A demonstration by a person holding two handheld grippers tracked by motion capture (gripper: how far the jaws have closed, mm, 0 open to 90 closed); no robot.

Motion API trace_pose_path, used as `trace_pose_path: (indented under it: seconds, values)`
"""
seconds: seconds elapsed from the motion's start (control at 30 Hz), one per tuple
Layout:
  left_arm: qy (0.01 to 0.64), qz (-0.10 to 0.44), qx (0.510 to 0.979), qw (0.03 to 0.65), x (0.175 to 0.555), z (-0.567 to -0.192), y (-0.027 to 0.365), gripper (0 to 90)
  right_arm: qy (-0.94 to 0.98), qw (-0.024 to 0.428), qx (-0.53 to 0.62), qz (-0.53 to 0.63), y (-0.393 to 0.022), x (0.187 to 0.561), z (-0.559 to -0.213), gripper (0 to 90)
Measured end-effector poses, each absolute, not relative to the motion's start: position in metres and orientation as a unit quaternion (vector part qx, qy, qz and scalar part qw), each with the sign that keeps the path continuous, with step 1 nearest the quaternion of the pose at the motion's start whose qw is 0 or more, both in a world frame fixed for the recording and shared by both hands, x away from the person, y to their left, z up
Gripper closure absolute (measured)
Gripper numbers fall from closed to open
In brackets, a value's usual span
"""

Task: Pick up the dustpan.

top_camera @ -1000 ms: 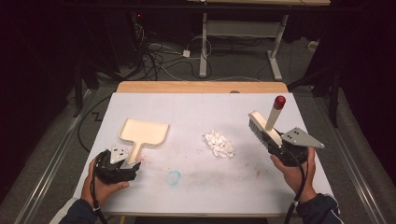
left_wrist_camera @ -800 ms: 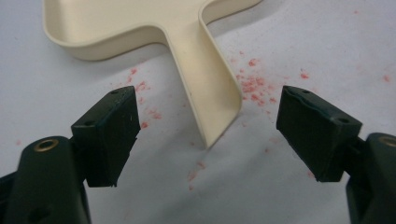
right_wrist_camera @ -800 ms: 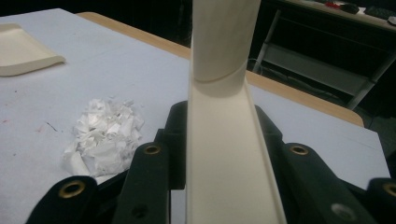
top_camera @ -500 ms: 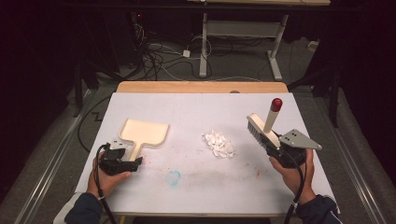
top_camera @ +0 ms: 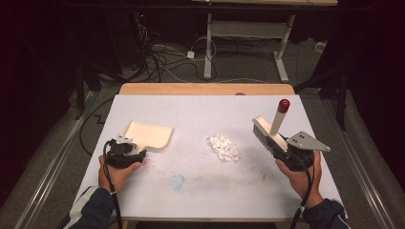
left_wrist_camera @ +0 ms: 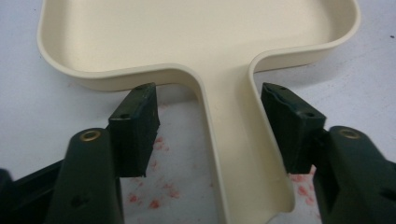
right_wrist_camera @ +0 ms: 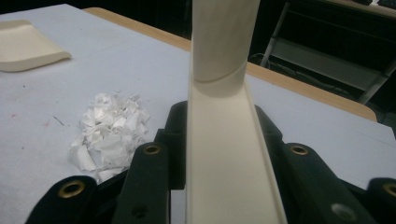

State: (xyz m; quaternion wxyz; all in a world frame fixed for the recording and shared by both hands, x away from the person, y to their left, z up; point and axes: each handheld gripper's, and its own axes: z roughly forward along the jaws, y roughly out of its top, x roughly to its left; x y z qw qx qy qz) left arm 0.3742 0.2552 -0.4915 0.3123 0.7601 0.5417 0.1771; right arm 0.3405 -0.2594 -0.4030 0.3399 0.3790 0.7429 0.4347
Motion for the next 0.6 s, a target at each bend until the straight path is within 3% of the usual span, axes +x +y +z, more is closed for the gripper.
trace_pose_path:
  seconds: [0.3, 0.6]
  values:
    - [0.539, 0.18, 0.765, 0.303, 0.3754, -0.4887, 0.2514, 62.6, 0.743, 0.331, 0.391, 0.431, -0.2618, 0.344, -0.4055, 67.3]
    - [0.521, 0.18, 0.784, 0.286, 0.3783, -0.4835, 0.2514, 63.5, 0.741, 0.33, 0.393, 0.434, -0.262, 0.3432, -0.4048, 67.3]
